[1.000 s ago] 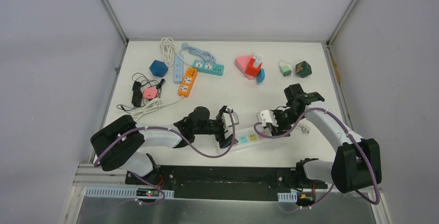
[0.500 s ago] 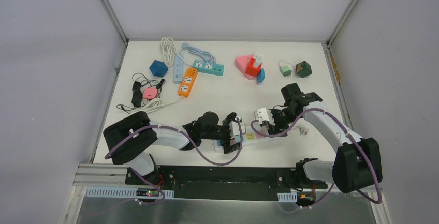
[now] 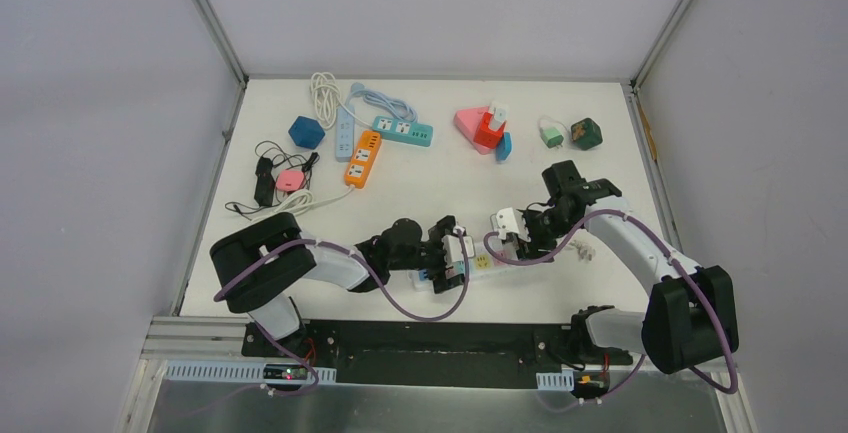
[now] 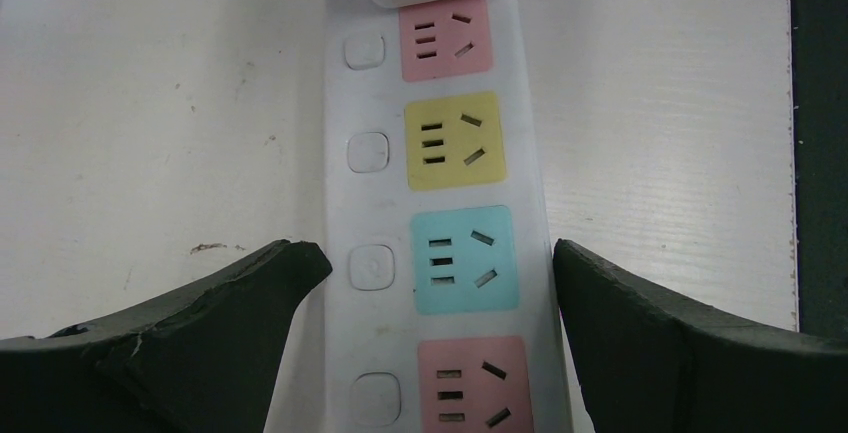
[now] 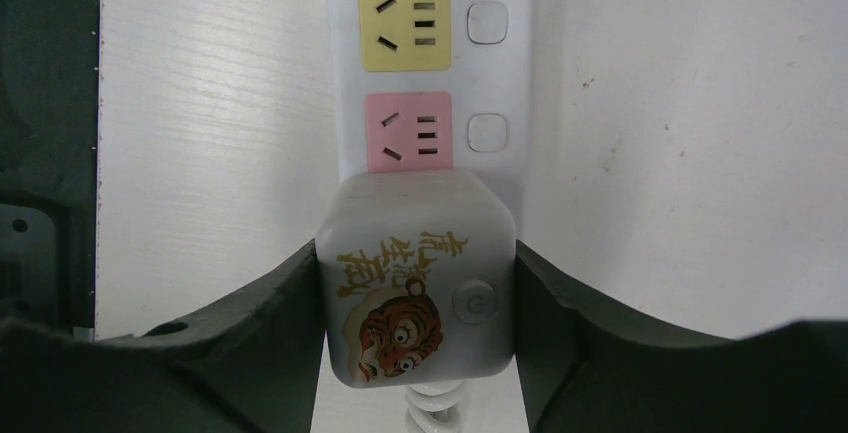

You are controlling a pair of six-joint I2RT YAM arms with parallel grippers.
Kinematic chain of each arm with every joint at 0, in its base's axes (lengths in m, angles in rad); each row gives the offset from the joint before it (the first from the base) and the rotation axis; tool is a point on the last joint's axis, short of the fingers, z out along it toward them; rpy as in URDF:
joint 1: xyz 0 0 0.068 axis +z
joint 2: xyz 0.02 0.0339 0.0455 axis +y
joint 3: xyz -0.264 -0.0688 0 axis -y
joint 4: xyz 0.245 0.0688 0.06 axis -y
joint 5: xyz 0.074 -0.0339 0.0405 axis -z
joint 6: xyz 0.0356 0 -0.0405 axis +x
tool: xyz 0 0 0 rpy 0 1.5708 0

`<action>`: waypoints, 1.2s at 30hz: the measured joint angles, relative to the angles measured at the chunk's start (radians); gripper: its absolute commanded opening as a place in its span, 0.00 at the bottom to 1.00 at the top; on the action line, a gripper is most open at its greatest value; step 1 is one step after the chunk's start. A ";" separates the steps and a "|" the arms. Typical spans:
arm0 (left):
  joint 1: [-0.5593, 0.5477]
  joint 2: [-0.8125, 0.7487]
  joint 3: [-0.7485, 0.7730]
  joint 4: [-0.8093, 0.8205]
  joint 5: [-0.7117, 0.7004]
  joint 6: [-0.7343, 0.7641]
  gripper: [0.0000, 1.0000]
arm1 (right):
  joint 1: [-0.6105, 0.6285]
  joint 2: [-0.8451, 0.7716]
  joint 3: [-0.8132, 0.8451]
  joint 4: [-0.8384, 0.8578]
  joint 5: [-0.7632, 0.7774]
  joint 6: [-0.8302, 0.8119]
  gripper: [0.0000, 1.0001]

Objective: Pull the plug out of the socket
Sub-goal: Remove the plug from the socket.

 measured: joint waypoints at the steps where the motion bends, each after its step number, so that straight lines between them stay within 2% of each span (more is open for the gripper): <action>1: 0.000 0.000 0.000 0.000 0.000 0.002 0.98 | 0.000 0.000 0.000 0.000 0.000 0.000 0.00; 20: 0.000 -0.025 -0.086 0.113 -0.012 0.002 0.99 | 0.006 0.000 -0.005 0.005 0.000 0.001 0.00; 29: 0.000 -0.042 -0.088 0.074 -0.017 0.009 0.99 | 0.006 0.000 -0.005 0.006 0.000 0.001 0.00; 36: 0.000 0.008 -0.083 0.078 -0.006 0.002 0.98 | 0.006 0.000 -0.005 0.006 0.000 0.001 0.00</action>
